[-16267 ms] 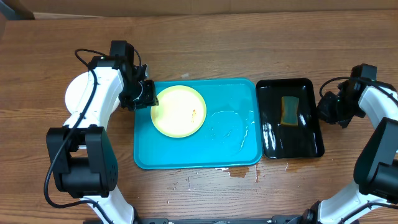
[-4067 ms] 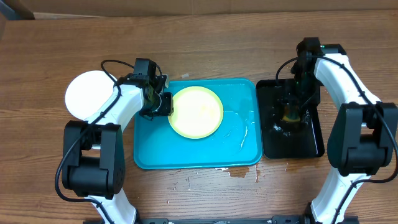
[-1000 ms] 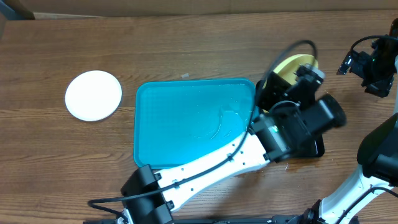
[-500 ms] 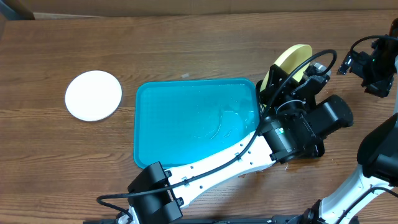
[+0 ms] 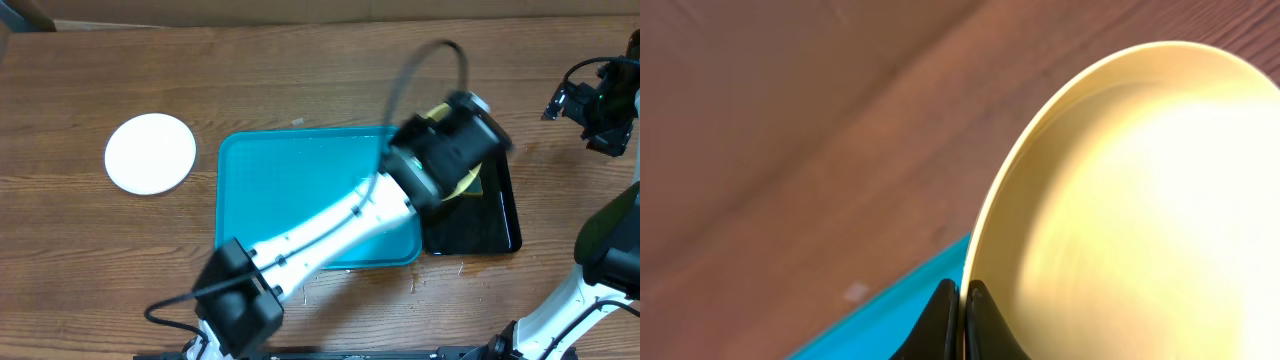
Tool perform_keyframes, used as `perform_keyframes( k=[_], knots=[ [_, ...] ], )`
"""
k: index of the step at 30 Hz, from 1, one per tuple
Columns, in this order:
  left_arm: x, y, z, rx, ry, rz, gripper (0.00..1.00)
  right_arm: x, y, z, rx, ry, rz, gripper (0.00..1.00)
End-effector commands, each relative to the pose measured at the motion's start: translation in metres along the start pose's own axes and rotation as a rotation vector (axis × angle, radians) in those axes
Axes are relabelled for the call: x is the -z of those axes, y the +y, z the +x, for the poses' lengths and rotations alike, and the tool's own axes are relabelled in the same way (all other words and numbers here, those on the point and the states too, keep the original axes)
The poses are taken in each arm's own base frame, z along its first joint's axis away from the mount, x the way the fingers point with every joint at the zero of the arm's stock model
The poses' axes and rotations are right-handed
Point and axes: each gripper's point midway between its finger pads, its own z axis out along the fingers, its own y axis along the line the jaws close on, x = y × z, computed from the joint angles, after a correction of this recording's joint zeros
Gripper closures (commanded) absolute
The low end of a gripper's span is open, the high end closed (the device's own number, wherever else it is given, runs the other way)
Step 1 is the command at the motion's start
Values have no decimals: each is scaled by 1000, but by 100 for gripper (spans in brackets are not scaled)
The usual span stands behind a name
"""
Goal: Clean dirty plates on tray and stack at the side
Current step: 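Lift the yellow plate with the left gripper and swing it left, then lower the yellow plate onto the white plate stack and release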
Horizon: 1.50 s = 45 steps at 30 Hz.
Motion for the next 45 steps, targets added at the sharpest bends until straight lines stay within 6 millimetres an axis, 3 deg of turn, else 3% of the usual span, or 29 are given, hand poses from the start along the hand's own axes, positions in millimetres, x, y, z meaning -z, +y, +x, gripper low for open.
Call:
perform_keyframes(
  k=[1, 5, 8, 12, 18, 24, 30, 31, 43, 44, 45],
  knots=[
    [-13, 15, -5, 226, 59, 286, 96, 16, 2, -5, 4, -50, -7, 0],
    [-38, 64, 15, 396, 164, 397, 96, 16, 2, -5, 4, -50, -7, 0],
    [-57, 121, 43, 527, 250, 369, 96, 16, 2, -5, 4, -50, -7, 0],
    [-70, 204, 97, 702, 373, 304, 96, 16, 2, -5, 4, -50, -7, 0],
    [-61, 311, 188, 943, 525, 134, 96, 16, 2, -5, 4, -50, -7, 0],
    [-31, 403, 278, 1183, 590, -50, 96, 16, 2, -5, 4, -50, -7, 0],
    [-9, 442, 342, 1339, 629, -181, 96, 16, 2, -5, 4, -50, -7, 0],
    [-3, 450, 362, 1369, 662, -267, 96, 16, 2, -5, 4, -50, -7, 0],
    [-20, 449, 399, 1380, 679, -383, 95, 16, 2, -5, 4, -50, -7, 0],
    [-21, 449, 400, 1380, 676, -383, 86, 16, 2, -5, 4, -50, -7, 0],
    [-22, 449, 399, 1382, 669, -377, 65, 16, 2, -5, 4, -50, -7, 0]
  ],
)
